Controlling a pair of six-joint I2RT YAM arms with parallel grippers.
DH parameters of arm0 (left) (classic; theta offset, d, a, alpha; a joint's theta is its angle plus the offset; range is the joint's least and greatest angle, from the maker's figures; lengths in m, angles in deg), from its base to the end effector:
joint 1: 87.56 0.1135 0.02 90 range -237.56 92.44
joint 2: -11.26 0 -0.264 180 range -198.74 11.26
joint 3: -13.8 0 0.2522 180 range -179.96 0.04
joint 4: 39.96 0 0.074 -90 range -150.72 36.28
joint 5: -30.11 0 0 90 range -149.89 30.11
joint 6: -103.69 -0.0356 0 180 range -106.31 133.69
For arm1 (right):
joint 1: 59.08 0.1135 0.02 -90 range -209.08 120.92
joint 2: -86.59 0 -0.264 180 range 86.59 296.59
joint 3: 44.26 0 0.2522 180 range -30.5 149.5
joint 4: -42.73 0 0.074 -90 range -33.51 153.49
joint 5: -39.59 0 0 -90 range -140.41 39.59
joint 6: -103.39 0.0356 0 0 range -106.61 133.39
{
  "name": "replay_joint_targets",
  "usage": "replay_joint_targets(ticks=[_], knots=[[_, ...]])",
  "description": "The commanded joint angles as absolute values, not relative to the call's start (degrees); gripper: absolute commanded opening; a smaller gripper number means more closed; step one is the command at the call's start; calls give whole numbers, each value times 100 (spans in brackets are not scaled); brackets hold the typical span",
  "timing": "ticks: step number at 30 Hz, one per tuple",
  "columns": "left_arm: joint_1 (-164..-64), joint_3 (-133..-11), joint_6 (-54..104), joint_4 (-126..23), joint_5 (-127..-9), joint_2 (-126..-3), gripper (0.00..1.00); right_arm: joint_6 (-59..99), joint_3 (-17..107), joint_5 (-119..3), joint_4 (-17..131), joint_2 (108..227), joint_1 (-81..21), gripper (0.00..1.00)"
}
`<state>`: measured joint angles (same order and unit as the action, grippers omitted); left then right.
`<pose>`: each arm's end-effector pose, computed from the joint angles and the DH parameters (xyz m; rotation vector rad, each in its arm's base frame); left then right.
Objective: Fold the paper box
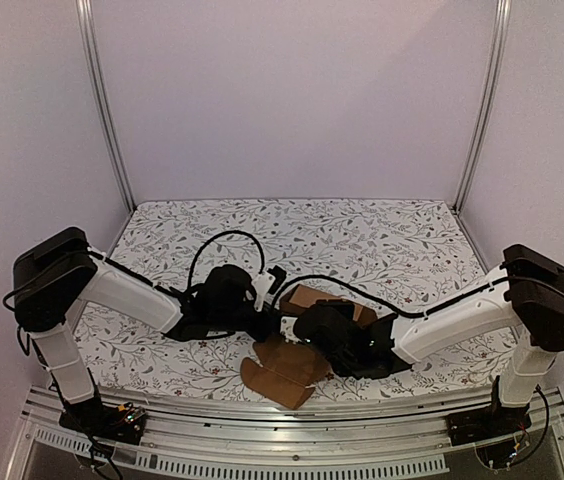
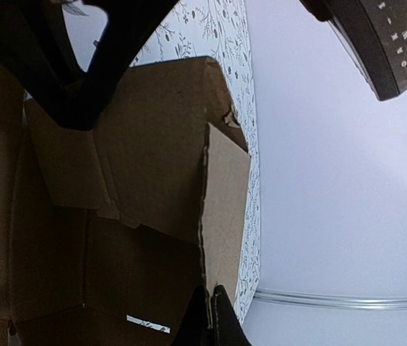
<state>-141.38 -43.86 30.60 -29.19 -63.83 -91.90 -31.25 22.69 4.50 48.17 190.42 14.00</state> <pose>0.2028 -0.2814 0.1283 0.7614 2.1517 -0.7555 0.1311 0.3309 0.1549 -1.4786 1.4314 -0.7925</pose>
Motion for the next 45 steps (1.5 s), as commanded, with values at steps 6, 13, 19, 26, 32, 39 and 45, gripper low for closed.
replay_joint_targets(ticks=[6,13,19,26,32,39,45], knots=[[-14496,-4797,2736,-2404,-6621,-9177,0,-2156,2750,-859,4971,18930,1515,22],[-14500,-4786,2608,-2572,-6414,-9146,0,-1584,2795,-1266,5317,18421,1385,55],[-14496,-4786,2491,-2664,-6273,-9151,0,-1066,2779,-1776,6016,17696,1228,63],[-14502,-4753,2317,-2808,-6172,-9105,0,-330,2575,-2672,6900,16552,669,65],[-14497,-4784,2199,-2969,-6201,-9090,0,162,2641,-3259,7412,16198,30,60],[-14500,-4803,2136,-3175,-6278,-9066,0,1055,3192,-4277,8086,16668,-636,39],[-14495,-4855,2124,-3302,-6324,-9099,0,1619,3460,-5251,8174,17200,-1013,32]])
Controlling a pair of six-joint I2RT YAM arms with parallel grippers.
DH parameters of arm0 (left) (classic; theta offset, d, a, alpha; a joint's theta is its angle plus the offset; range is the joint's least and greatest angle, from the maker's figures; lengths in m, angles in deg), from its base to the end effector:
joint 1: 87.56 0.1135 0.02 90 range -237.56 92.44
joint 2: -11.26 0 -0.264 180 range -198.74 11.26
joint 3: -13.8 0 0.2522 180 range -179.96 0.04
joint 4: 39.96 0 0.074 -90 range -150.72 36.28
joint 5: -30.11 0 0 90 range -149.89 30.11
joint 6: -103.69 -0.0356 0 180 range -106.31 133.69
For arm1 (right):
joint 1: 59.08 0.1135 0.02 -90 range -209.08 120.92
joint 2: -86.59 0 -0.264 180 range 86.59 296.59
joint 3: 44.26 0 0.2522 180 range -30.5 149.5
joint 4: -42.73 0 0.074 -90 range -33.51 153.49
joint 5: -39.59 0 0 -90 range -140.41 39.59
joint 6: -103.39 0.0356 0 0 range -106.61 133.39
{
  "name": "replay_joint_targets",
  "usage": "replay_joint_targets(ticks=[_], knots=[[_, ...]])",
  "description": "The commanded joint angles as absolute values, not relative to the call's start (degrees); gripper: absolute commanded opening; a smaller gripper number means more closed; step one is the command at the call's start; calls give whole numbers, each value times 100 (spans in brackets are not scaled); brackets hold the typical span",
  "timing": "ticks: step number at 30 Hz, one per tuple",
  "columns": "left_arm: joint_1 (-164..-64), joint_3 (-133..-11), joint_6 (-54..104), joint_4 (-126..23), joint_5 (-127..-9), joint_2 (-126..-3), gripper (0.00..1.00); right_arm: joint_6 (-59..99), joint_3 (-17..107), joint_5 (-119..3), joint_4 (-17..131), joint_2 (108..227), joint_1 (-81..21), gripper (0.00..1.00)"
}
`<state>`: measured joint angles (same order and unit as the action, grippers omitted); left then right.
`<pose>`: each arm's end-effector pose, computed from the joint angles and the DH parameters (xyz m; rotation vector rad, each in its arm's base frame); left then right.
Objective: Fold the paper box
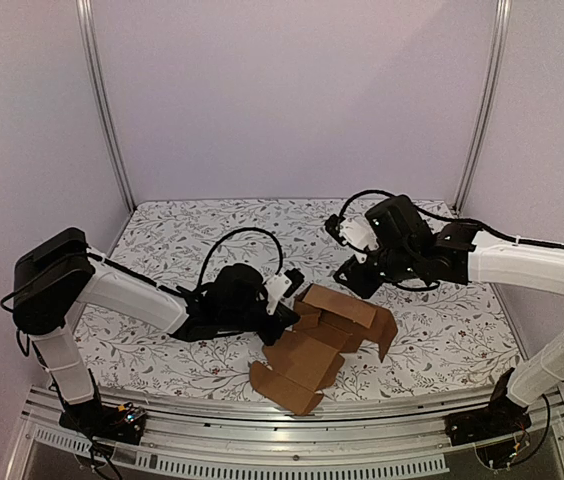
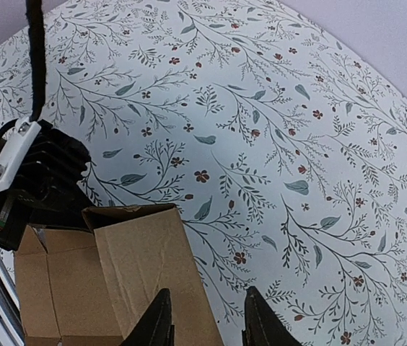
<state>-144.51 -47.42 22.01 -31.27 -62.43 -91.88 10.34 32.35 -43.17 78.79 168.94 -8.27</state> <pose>0.1946 -0.3020 0.1421 0.9450 2.0264 -0.6933 0.2040 0.2431 0.2771 -0.9875 2.0882 0.2846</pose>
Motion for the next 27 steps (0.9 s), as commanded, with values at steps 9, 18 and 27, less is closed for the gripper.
replay_joint_targets(ticks=[9,18,27], knots=[[-14498,-4908,2111,-3307,-6329,-9169,0,2060,3698,-5942,8230,17957,-1239,33],[-14499,-4965,2111,-3266,-6393,-9273,0,2267,3658,-6399,8081,18293,-1277,33],[-14507,-5012,2139,-3160,-6437,-9362,23,2616,3578,-6698,7807,18495,-1281,31]])
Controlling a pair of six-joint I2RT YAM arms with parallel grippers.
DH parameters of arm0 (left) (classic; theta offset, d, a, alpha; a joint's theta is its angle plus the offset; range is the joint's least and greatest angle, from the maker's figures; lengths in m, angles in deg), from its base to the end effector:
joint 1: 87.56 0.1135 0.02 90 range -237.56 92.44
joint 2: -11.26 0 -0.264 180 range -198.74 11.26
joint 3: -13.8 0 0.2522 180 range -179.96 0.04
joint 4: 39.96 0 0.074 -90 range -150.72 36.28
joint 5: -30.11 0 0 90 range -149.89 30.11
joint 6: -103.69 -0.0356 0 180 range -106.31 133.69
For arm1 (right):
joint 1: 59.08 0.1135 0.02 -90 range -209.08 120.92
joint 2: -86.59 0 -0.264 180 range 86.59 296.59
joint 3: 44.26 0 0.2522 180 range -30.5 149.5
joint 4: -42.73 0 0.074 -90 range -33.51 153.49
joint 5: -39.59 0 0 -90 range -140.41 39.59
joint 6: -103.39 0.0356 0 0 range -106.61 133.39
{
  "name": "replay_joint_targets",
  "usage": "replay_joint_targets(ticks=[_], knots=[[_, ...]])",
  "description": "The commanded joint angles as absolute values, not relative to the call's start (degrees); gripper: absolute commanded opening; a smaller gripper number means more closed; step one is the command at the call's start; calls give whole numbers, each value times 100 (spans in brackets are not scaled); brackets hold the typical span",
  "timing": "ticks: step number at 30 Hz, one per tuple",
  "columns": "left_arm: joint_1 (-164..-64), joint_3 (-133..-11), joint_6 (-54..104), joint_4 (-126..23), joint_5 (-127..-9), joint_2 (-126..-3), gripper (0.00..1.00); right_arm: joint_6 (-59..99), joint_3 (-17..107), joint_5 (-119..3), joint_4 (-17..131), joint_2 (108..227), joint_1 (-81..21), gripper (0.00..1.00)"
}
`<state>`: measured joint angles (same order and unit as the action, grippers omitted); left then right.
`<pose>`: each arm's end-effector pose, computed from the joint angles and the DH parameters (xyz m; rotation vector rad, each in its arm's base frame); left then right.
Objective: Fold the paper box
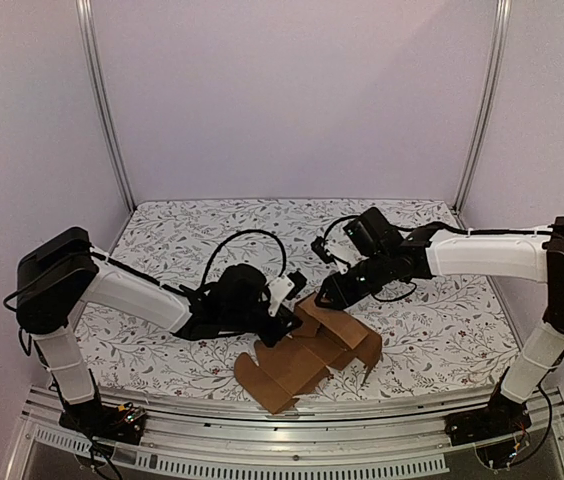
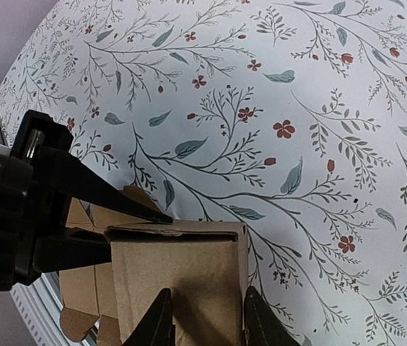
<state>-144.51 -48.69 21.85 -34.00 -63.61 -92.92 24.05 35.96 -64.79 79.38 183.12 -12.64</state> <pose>0.1954 -0.3046 0.1378 0.9778 2.0639 -0.6922 0.2399 0.2651 0.2184 -0.9039 2.4422 0.7048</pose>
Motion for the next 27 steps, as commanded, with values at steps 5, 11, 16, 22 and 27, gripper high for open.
replay_joint_targets(ticks=[5,11,16,22,27], knots=[[-14505,-5061,2158,-3097,-6565,-9409,33,2691,3551,-6731,7747,18540,-1281,30],[-14513,-5099,2178,-3014,-6575,-9570,32,2731,3503,-6757,7691,18538,-1277,29],[-14514,-5180,2213,-2965,-6600,-9746,18,2859,3481,-6813,7540,18521,-1287,29],[-14513,-5173,2166,-2955,-6572,-9706,0,3258,3432,-6872,7214,18529,-1278,28],[-14522,-5181,2085,-2990,-6428,-9578,0,3378,3388,-6637,7198,18417,-1283,33]])
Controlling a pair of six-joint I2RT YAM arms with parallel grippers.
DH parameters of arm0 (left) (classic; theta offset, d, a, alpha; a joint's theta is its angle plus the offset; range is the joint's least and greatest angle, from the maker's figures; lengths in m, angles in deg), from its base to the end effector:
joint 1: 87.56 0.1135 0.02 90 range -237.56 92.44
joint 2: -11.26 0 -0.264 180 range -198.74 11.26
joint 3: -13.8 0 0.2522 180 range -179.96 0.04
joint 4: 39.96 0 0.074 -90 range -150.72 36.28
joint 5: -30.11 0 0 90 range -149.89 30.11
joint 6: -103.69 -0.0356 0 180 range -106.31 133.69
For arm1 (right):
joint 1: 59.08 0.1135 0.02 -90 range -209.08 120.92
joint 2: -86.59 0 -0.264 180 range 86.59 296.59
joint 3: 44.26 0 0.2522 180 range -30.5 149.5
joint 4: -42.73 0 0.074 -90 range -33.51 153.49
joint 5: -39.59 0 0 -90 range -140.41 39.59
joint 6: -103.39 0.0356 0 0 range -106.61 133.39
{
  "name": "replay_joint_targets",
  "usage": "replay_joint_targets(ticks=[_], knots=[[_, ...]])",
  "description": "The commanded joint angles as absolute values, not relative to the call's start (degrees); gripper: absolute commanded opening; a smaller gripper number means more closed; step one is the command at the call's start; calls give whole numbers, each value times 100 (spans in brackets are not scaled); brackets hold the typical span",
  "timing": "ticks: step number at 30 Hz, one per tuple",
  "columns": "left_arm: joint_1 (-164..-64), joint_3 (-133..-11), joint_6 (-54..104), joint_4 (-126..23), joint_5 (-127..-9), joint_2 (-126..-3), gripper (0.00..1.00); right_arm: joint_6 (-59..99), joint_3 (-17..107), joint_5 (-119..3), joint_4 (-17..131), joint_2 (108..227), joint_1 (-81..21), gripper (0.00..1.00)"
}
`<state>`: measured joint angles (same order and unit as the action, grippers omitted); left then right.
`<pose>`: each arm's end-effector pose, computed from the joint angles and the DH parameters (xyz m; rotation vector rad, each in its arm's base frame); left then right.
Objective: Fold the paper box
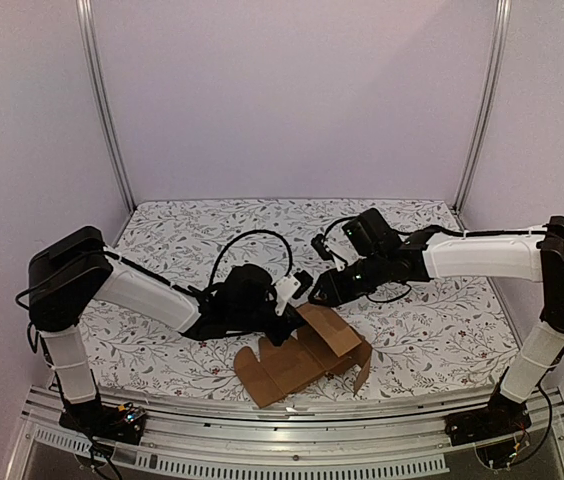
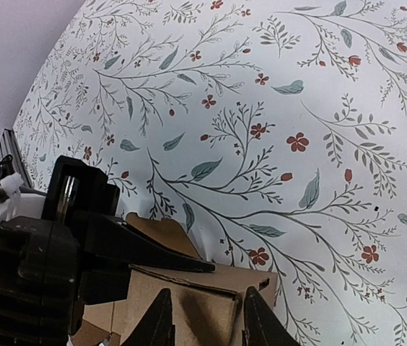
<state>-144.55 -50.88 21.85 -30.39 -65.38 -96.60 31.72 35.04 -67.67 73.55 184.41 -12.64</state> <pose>0.2020 -0.3172 0.1316 0.9841 2.0279 -0.7414 0.2442 0.2721 0.2130 -0.7647 2.4592 0.8398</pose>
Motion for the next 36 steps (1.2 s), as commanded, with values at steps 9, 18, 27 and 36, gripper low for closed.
replay_joint_targets(ticks=[9,18,27,36], knots=[[-14522,-5153,1864,-3173,-6006,-9431,0,3473,3086,-6483,7239,18236,-1280,45],[-14525,-5021,1943,-2920,-5833,-9523,16,3709,2864,-6531,7084,18235,-1281,34],[-14522,-4642,2079,-2413,-5945,-9607,35,3900,2773,-6498,6894,18214,-1281,30],[-14383,-4241,1987,-883,-6436,-10044,41,3988,2641,-6595,6688,18174,-1284,30]])
